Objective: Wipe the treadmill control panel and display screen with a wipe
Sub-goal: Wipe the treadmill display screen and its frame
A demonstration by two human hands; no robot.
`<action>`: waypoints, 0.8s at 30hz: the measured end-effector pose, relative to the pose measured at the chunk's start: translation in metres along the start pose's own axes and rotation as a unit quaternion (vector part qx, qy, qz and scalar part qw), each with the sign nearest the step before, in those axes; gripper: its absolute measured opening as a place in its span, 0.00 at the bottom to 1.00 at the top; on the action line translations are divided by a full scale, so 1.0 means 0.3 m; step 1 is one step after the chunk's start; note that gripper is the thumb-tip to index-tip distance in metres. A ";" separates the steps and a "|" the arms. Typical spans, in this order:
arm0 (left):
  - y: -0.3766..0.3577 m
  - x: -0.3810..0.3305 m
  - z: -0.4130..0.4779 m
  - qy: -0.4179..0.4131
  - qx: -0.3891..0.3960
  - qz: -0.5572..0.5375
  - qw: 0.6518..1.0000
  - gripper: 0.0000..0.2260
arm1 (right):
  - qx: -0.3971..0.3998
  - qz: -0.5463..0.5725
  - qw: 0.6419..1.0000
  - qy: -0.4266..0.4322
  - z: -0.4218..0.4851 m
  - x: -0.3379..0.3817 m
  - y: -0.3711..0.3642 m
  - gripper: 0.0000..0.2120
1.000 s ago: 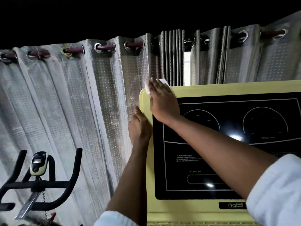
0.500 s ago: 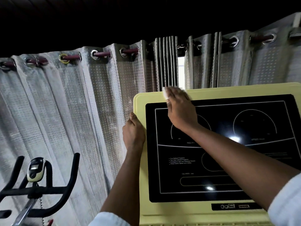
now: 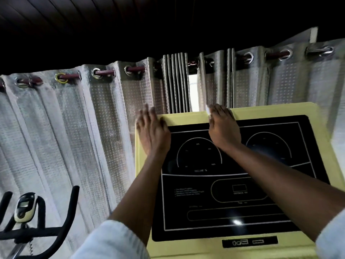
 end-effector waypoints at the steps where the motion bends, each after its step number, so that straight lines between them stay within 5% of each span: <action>1: -0.053 -0.077 0.017 -0.048 0.048 0.004 0.998 0.25 | 0.004 -0.002 1.000 -0.008 0.000 -0.027 0.000 0.25; 5: -0.217 -0.272 0.021 -0.141 0.160 0.056 0.975 0.18 | 0.023 -0.007 1.000 0.009 -0.009 -0.111 0.019 0.23; 19: -0.219 -0.286 0.006 -0.108 0.139 0.089 0.980 0.17 | -0.021 -0.016 0.997 -0.078 -0.040 -0.485 0.145 0.25; 24: -0.245 -0.371 0.017 -0.091 0.192 0.105 0.972 0.17 | -0.008 -0.034 0.998 -0.045 -0.040 -0.563 0.161 0.20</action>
Point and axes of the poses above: each hand's wrist, its own z-axis towards the middle knuckle, its own y-axis out of the back of the hand, x = y × z, the point moved 10 cm from there along z, towards the middle knuckle, and after that the axes turned 1 degree about y, right-handed, at the moved point
